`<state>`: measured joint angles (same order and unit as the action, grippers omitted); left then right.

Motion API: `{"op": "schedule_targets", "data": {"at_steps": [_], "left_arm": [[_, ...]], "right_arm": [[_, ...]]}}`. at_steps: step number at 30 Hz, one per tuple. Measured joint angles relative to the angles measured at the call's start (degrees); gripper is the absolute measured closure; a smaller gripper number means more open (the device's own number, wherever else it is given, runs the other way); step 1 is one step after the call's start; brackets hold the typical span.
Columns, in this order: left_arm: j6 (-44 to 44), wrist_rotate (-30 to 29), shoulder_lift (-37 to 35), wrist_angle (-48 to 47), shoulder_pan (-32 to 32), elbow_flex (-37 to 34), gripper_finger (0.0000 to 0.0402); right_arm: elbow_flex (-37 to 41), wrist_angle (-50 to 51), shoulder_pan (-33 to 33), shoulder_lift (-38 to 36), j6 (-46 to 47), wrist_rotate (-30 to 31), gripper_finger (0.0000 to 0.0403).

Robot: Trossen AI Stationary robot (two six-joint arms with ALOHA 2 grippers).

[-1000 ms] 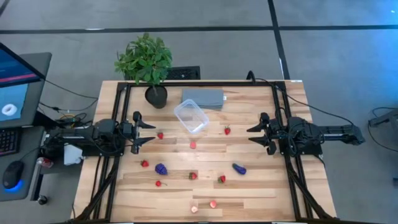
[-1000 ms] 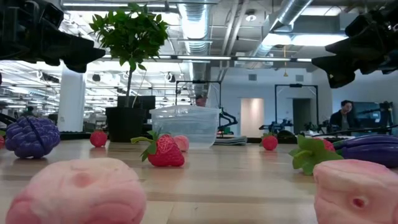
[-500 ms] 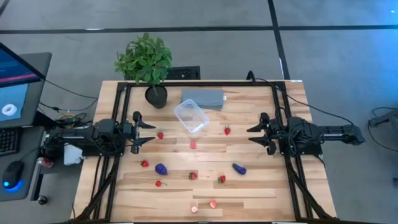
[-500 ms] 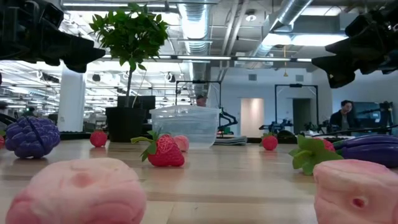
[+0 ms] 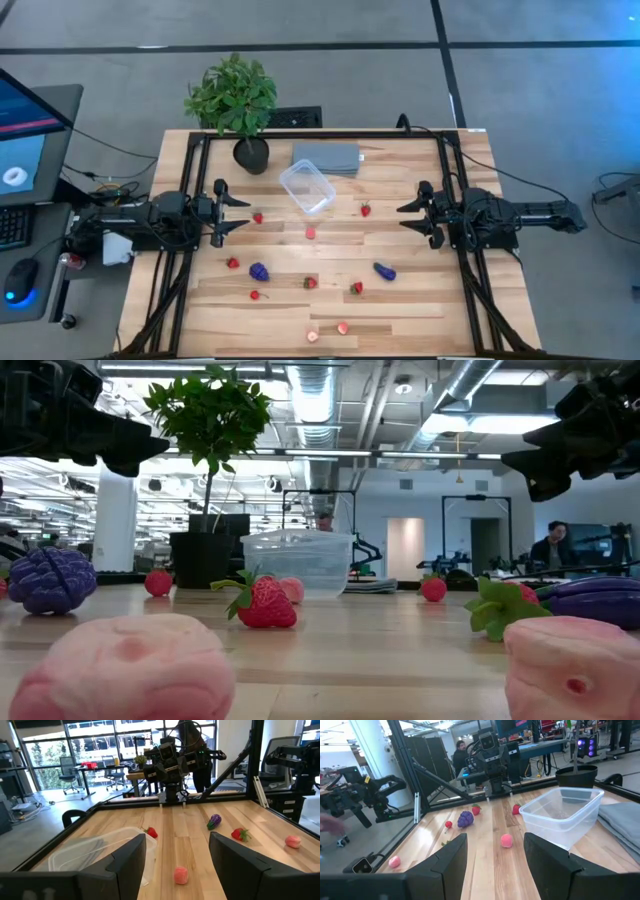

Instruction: Pick and placing Produce into tupperware

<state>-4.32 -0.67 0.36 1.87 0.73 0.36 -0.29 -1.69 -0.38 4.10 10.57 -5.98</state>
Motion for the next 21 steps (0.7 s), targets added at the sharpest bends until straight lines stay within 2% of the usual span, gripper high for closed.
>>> {"op": "schedule_targets", "data": {"at_steps": [5, 9, 13, 17, 21], "left_arm": [[-0.07, 0.00, 0.00, 0.01, -0.01, 0.00, 0.0191], [-14.26, -1.26, 0.00, 0.19, 0.05, 0.00, 0.0191], [-20.31, -1.34, 0.02, 0.22, 0.05, 0.00, 0.0191], [-16.41, -1.23, 0.00, 0.32, 0.02, 0.00, 0.0191], [-4.22, -0.41, 0.01, 0.41, 0.00, 0.00, 0.0191]], "right_arm": [[0.01, -0.04, -0.01, 0.00, -1.78, 0.00, 0.0184], [0.00, -0.93, 0.00, 0.01, 2.57, 0.00, 0.0184], [0.01, -4.34, -0.02, 0.02, 11.52, 0.00, 0.0184], [0.00, -8.66, -0.02, 0.02, 18.04, 0.00, 0.0184], [0.00, -11.90, -0.02, 0.02, 21.59, 0.00, 0.0184]]}}
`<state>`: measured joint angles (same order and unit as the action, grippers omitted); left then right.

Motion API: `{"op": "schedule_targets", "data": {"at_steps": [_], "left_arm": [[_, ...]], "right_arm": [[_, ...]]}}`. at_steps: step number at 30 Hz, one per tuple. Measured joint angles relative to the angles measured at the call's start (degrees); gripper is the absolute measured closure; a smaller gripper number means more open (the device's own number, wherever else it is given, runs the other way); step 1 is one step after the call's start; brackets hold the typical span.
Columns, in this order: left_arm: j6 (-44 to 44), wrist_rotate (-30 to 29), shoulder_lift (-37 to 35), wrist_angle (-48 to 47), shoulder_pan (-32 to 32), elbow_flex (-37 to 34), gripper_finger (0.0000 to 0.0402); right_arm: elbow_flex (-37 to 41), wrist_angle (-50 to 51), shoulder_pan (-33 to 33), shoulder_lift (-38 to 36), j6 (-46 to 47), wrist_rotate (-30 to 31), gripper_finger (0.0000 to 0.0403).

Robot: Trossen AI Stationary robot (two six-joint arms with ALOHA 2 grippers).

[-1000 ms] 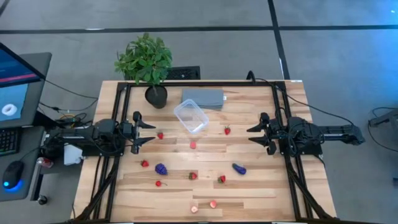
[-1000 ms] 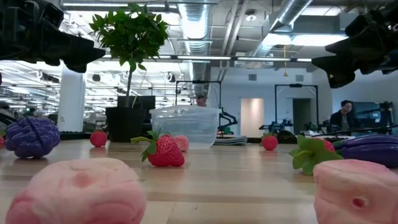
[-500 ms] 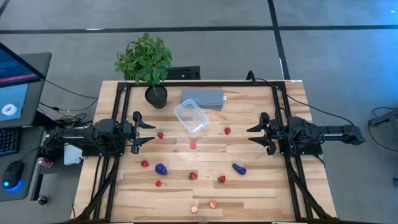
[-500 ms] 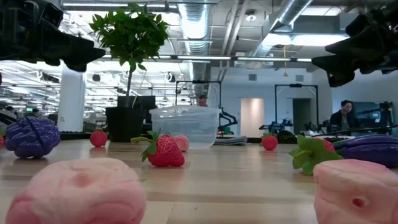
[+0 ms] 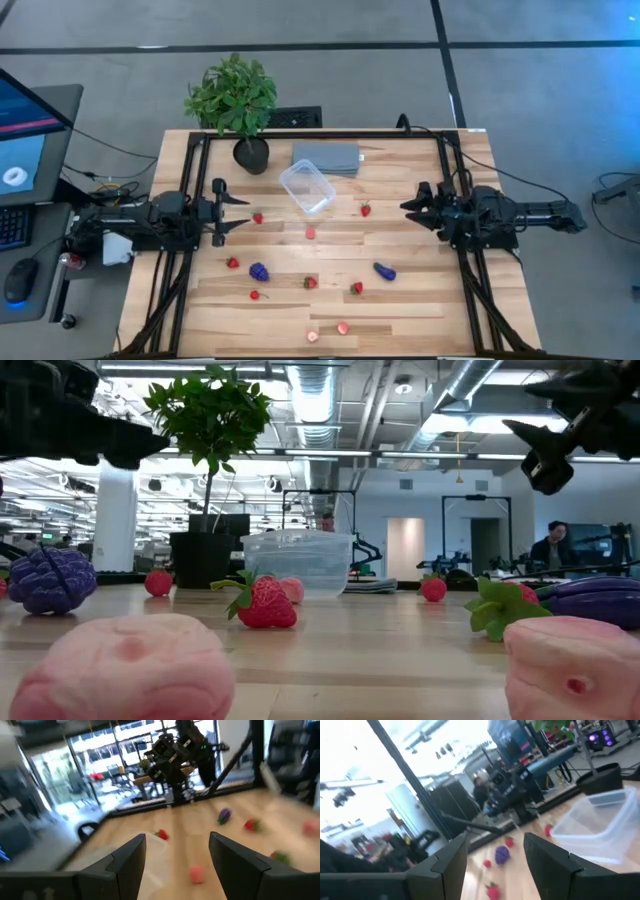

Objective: Pick and placing Produce into tupperware
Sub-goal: Put the red strawberry into the transparent bin

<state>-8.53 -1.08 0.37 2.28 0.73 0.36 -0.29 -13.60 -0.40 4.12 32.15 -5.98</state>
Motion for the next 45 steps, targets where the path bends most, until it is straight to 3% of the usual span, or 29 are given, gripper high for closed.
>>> {"op": "schedule_targets", "data": {"at_steps": [8, 16, 22, 27, 37, 42, 45], "left_arm": [[34.29, -0.76, 0.01, 0.18, -0.02, 0.00, 0.0191], [56.26, -5.15, 0.01, 1.73, -0.02, 0.00, 0.0191], [69.61, -11.66, 0.00, 1.80, -0.01, 0.00, 0.0191], [66.03, -16.05, -0.01, 2.14, 0.04, 0.00, 0.0191], [66.35, -16.01, -0.01, 2.14, 0.04, 0.00, 0.0191], [65.01, -13.01, 0.01, 2.03, 0.02, 0.00, 0.0191], [64.96, -5.91, 0.01, 2.75, 0.02, 0.00, 0.0191]], "right_arm": [[0.02, -5.53, 0.00, 0.00, 7.22, 0.04, 0.0184], [0.02, -7.68, -0.03, -0.02, 13.63, 0.64, 0.0184], [0.02, -4.99, -0.11, 0.00, 11.55, 9.66, 0.0184], [0.02, -4.92, -0.11, 0.00, 14.71, 14.39, 0.0184], [0.02, -4.66, -0.11, 0.00, 15.89, 17.00, 0.0184], [0.02, -4.81, -0.11, 0.00, 15.93, 17.09, 0.0184], [0.02, -6.73, -0.07, 0.00, 17.62, 18.02, 0.0184]]}}
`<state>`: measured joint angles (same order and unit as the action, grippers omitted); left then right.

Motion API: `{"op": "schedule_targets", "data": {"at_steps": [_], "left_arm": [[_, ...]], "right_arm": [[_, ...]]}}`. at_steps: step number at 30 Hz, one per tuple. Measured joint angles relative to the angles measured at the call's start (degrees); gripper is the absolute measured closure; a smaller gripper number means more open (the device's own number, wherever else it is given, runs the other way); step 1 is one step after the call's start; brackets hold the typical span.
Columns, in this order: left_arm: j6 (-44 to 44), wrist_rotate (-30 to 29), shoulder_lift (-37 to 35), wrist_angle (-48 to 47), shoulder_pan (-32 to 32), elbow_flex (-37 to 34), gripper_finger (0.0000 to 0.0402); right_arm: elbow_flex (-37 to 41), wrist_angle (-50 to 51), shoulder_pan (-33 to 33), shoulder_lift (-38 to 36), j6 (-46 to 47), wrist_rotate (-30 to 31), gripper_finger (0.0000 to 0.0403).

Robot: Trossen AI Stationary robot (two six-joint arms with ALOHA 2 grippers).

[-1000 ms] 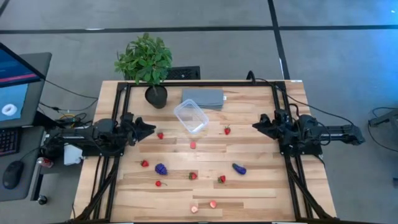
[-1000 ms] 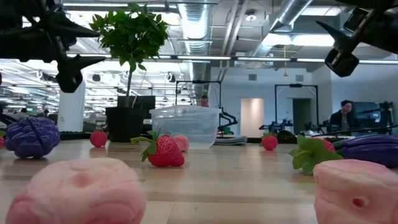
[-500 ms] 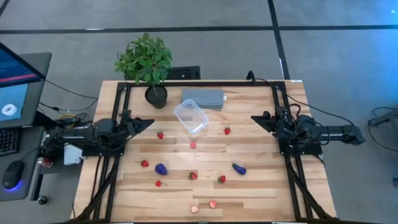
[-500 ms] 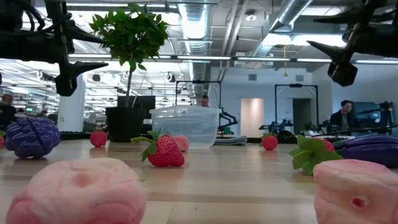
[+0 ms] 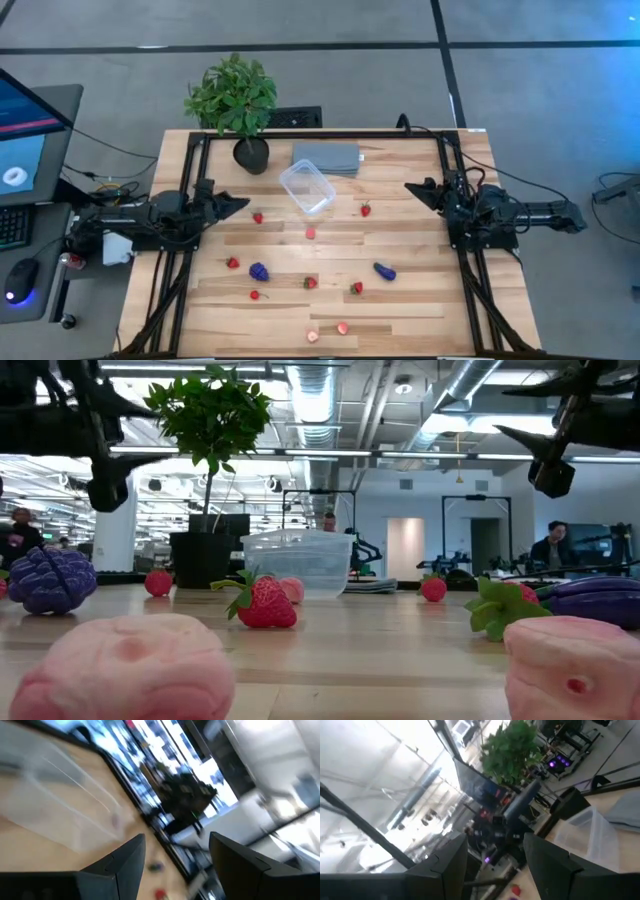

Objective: Pick and placing Produce into tupperware
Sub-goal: Put the red strawberry into the transparent bin

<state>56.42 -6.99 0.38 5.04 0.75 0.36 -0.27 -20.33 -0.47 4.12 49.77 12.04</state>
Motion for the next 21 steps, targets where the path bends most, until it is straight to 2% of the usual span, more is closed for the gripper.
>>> {"op": "schedule_targets", "data": {"at_steps": [3, 6, 11, 16, 21], "left_arm": [[0.02, 7.53, -0.02, 4.44, -0.55, 0.00, 0.0191], [-2.04, 9.15, -0.01, 6.04, -2.17, 0.63, 0.0191], [-8.90, 7.22, 1.87, 5.56, -4.64, 2.40, 0.0191], [-8.33, 1.86, 3.13, 4.90, -4.95, 2.38, 0.0191], [-8.66, 1.50, 3.13, 4.36, -4.94, 2.43, 0.0191]], "right_arm": [[0.00, -4.58, 0.50, 0.00, 1.51, -2.34, 0.0184], [-0.11, -7.80, 1.92, 0.02, -1.03, -4.34, 0.0184], [-1.10, -10.31, 3.44, 2.32, -13.50, -3.79, 0.0184], [-1.16, -9.54, 3.11, 4.75, -8.66, -1.43, 0.0184], [-1.16, 1.49, 4.34, 7.72, -3.15, -1.89, 0.0185]]}}
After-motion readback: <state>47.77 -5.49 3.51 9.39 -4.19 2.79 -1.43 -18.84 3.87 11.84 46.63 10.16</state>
